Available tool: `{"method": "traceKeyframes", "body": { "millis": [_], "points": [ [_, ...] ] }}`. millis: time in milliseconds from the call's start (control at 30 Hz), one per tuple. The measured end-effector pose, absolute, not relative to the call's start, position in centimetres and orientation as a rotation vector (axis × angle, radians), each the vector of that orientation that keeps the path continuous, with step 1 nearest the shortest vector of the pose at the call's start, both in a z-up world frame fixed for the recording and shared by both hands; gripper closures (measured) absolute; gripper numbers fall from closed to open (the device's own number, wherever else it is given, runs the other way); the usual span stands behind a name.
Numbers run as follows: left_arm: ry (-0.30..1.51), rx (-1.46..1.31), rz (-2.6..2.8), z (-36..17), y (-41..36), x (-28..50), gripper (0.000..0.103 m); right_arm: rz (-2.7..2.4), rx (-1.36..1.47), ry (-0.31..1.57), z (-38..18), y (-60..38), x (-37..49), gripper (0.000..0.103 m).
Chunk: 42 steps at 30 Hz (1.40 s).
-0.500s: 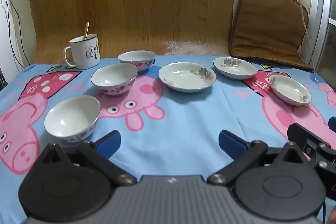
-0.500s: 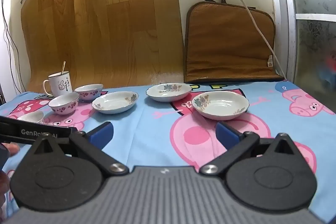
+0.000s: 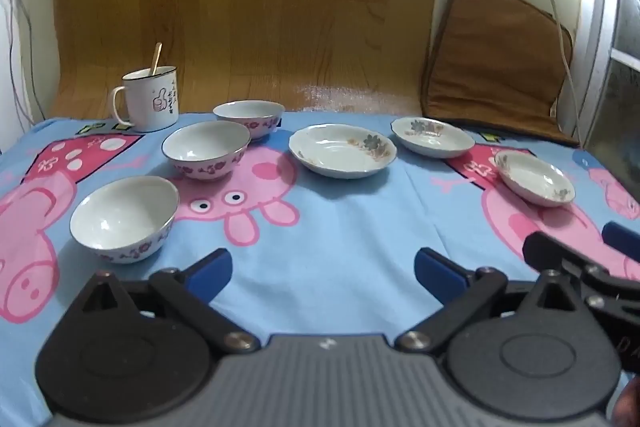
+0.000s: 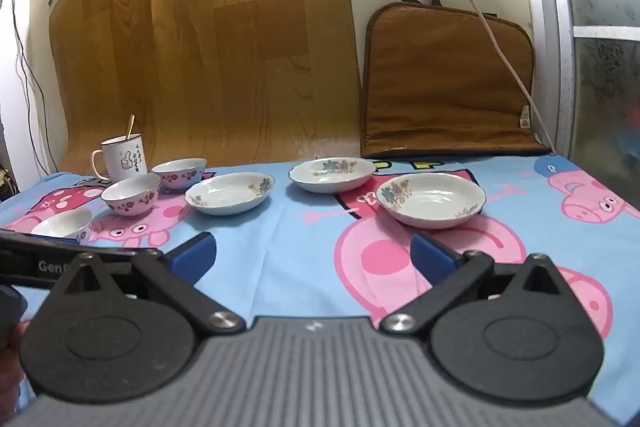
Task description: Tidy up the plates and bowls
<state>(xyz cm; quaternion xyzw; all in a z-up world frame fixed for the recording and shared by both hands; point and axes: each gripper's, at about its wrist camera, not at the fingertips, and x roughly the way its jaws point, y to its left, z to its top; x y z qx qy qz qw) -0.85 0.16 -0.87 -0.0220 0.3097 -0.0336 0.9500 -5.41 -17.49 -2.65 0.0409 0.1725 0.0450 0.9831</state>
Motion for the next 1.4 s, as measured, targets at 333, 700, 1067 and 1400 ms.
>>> {"method": "traceKeyframes", "body": {
  "millis": [333,700,1067,1400],
  "points": [
    [0.612,-0.100,-0.027,-1.1,1.3,-2.4,0.007,0.099,0.098,0.377,-3.1,-17.7,-4.7,0.000],
    [0.613,-0.029,-0.066,-1.4,0.2,-3.8,0.000,0.113,0.110,0.400,-3.2,-17.8,-4.2,0.026],
    [0.680,-0.021,-0.006,-2.1,0.8,-0.1,0.002,0.090,0.134,0.420,-3.5,-18.3,-3.7,0.042],
    [0.468,0.006,0.063,-1.8,-0.1,4.0,0.002,-0.029,0.081,0.139,-2.0,-19.4,-3.1,0.041]
  ]
}}
